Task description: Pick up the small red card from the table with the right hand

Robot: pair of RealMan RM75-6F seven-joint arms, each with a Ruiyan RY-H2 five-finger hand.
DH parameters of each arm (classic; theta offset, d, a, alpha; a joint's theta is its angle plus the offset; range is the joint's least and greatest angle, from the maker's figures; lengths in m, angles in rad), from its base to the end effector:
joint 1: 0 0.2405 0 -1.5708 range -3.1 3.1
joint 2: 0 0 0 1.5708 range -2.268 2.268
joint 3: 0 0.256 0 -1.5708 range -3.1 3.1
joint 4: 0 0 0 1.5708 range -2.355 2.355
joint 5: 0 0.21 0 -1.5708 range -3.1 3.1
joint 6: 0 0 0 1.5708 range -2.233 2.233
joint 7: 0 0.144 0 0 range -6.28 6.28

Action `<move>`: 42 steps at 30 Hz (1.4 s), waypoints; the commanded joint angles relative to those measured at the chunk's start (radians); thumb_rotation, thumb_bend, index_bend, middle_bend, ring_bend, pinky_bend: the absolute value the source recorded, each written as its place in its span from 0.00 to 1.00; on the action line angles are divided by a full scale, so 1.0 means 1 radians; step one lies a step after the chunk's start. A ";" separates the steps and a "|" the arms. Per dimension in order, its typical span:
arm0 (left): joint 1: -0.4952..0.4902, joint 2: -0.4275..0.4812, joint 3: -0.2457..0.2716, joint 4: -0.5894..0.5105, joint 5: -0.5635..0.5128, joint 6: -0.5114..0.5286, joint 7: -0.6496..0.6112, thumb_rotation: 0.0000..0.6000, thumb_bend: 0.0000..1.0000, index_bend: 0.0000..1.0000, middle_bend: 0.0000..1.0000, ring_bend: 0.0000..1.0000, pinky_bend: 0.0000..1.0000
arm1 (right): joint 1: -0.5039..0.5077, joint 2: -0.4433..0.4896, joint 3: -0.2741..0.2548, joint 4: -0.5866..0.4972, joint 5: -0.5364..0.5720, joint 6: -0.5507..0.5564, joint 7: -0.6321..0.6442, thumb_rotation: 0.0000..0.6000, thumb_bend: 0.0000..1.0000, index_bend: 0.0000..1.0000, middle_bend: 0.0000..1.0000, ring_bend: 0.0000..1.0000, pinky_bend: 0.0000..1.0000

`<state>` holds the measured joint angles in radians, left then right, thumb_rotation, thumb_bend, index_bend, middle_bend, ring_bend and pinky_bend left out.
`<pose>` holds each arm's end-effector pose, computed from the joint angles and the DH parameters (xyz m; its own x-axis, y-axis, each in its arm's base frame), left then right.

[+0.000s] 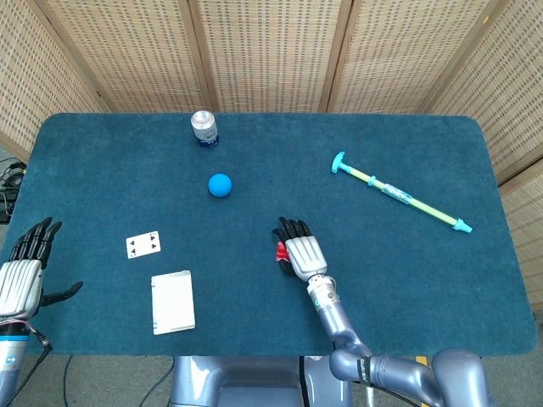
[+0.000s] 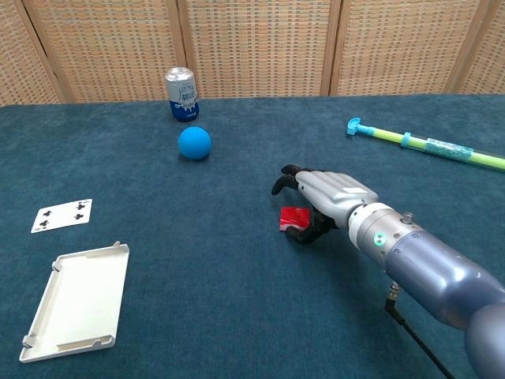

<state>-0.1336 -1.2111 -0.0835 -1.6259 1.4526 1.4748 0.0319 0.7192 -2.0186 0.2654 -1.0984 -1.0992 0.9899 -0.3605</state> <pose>-0.2942 0.2015 0.1340 0.3187 -0.0271 0.9475 0.9476 -0.0138 -0.3192 -0.1236 -0.3268 -0.1252 0.3088 -0.2919 0.9052 -0.9367 -0.2584 0.2362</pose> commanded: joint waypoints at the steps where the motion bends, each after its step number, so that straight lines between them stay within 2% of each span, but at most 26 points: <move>1: 0.000 0.000 0.001 -0.001 0.001 0.000 0.000 1.00 0.15 0.00 0.00 0.00 0.08 | -0.002 0.003 -0.002 -0.003 0.001 -0.001 -0.001 1.00 0.50 0.35 0.00 0.00 0.00; 8: 0.001 0.002 0.001 -0.003 0.003 0.002 0.000 1.00 0.15 0.00 0.00 0.00 0.08 | -0.006 0.006 -0.002 -0.006 -0.001 0.005 0.002 1.00 0.45 0.49 0.04 0.00 0.00; 13: 0.001 0.002 0.001 -0.002 0.004 0.002 -0.002 1.00 0.15 0.00 0.00 0.00 0.08 | -0.006 0.005 -0.001 -0.005 0.003 0.002 -0.002 1.00 0.45 0.55 0.09 0.00 0.00; 28: 0.000 0.000 0.002 0.000 0.003 -0.001 -0.002 1.00 0.15 0.00 0.00 0.00 0.08 | -0.004 0.008 0.001 -0.008 0.012 -0.007 -0.009 1.00 0.45 0.59 0.14 0.00 0.00; 35: 0.000 0.001 0.002 -0.001 0.004 0.001 -0.002 1.00 0.15 0.00 0.00 0.00 0.08 | -0.005 0.013 0.001 -0.014 0.016 -0.009 -0.011 1.00 0.51 0.61 0.14 0.00 0.00; 42: 0.000 0.002 0.001 -0.001 0.003 0.000 -0.004 1.00 0.15 0.00 0.00 0.00 0.08 | -0.004 0.016 0.002 -0.017 0.022 -0.014 -0.015 1.00 0.52 0.61 0.15 0.00 0.00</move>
<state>-0.1340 -1.2096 -0.0824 -1.6268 1.4552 1.4745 0.0284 0.7157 -2.0028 0.2677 -1.1153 -1.0768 0.9761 -0.3751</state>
